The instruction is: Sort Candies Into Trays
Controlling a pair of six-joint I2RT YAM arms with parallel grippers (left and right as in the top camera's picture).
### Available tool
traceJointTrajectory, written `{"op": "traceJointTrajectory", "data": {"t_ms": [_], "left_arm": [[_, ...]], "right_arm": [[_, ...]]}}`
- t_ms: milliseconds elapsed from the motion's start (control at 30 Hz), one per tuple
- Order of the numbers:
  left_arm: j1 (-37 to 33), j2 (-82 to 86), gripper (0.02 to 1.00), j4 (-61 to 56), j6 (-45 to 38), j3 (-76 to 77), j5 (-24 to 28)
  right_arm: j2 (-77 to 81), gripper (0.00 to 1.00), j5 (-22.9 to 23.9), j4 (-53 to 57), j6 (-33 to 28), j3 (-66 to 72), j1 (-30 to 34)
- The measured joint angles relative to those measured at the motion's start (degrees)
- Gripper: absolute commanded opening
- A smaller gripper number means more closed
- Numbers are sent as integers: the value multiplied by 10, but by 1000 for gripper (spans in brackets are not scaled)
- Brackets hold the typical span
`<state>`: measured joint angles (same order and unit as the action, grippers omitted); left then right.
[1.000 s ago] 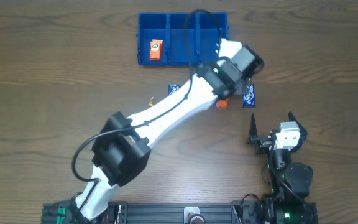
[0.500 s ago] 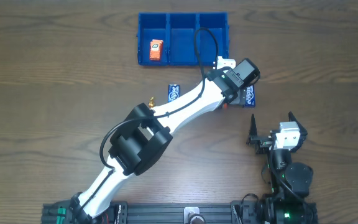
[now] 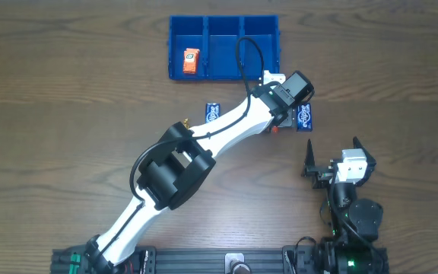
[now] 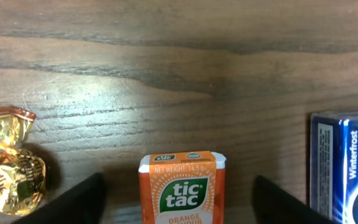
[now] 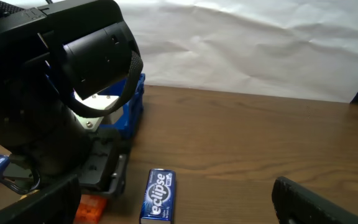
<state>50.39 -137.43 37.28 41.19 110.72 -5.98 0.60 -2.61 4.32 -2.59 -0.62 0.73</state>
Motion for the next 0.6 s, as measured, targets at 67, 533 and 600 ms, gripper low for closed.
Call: {"op": "traceJointTrajectory", "data": {"t_ms": [67, 533, 600], "left_arm": [[0, 0, 533, 0, -2, 0, 2], [0, 0, 349, 10, -3, 0, 3], [0, 0, 347, 10, -3, 0, 3]], "right_arm": [[0, 998, 0, 0, 0, 0, 0], [0, 998, 0, 0, 0, 0, 0], [0, 998, 0, 0, 0, 0, 0]]}}
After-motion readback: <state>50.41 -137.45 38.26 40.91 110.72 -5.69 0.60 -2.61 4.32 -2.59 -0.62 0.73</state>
